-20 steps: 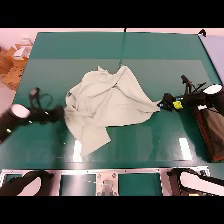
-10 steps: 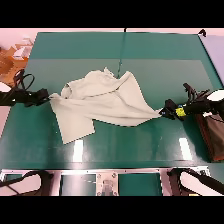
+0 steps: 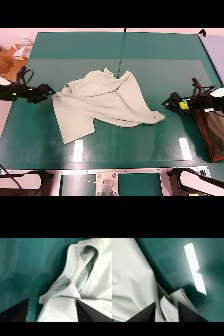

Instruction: Fold the shirts.

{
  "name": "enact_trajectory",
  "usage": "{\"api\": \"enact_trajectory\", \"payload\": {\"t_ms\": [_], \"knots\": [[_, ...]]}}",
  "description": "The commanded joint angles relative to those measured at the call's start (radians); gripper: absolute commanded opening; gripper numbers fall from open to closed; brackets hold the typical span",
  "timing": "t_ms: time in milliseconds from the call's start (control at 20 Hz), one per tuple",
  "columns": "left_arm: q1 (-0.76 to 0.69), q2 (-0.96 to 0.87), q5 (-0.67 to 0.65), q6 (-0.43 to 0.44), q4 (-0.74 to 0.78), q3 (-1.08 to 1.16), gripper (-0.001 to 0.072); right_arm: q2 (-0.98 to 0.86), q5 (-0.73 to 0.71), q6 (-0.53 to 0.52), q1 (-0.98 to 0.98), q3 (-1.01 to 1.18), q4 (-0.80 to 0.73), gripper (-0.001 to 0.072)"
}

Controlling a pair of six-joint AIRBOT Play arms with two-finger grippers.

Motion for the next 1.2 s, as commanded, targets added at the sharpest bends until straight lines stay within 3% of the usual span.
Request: {"api": "enact_trajectory", "payload": {"t_ms": [0, 200, 300, 350, 400, 550, 700, 800, 850, 950, 1000, 1050, 1150], "knots": [[0.06, -0.006, -0.158, 0.006, 0.078, 0.071, 0.063, 0.004, 0.09, -0.023, -0.104, 0.014, -0.038, 0.0329], [0.096, -0.007, -0.247, 0.006, 0.174, 0.068, 0.063, 0.004, 0.085, -0.023, -0.17, -0.098, -0.038, 0.033], [0.095, -0.008, -0.244, 0.006, 0.138, 0.055, 0.063, 0.003, 0.051, -0.024, -0.169, -0.154, -0.021, 0.0342], [0.095, -0.008, -0.24, 0.008, 0.103, 0.036, 0.063, 0.001, 0.037, -0.031, -0.168, -0.175, -0.003, 0.0444], [0.095, -0.008, -0.231, 0.01, 0.081, 0.008, 0.063, -0.005, 0.032, -0.056, -0.168, -0.19, 0.026, 0.0499], [0.095, -0.008, -0.128, 0.059, 0.011, -0.126, 0.063, -0.032, 0.025, -0.106, -0.138, -0.213, 0.096, 0.0498], [0.084, -0.008, 0.003, 0.177, -0.203, -0.221, 0.063, -0.076, -0.009, -0.106, -0.064, -0.213, 0.134, 0.0497], [0.04, -0.01, 0.04, 0.22, -0.254, -0.241, 0.0629, -0.118, -0.04, -0.111, -0.004, -0.213, 0.177, 0.0484], [0.007, -0.018, 0.045, 0.221, -0.255, -0.24, 0.059, -0.135, -0.055, -0.13, 0.021, -0.213, 0.204, 0.0422], [-0.048, -0.04, 0.048, 0.243, -0.258, -0.24, 0.0329, -0.147, -0.061, -0.175, 0.043, -0.211, 0.25, 0.0051], [-0.06, -0.043, 0.05, 0.243, -0.257, -0.24, 0.0212, -0.147, -0.057, -0.187, 0.041, -0.207, 0.261, 0.002], [-0.059, -0.043, 0.036, 0.243, -0.256, -0.232, 0.0032, -0.146, -0.052, -0.188, 0.04, -0.198, 0.262, 0.0019], [-0.049, -0.036, -0.039, 0.241, -0.259, -0.187, 0.0023, -0.137, -0.017, -0.188, 0.04, -0.164, 0.265, 0.0018]]}}
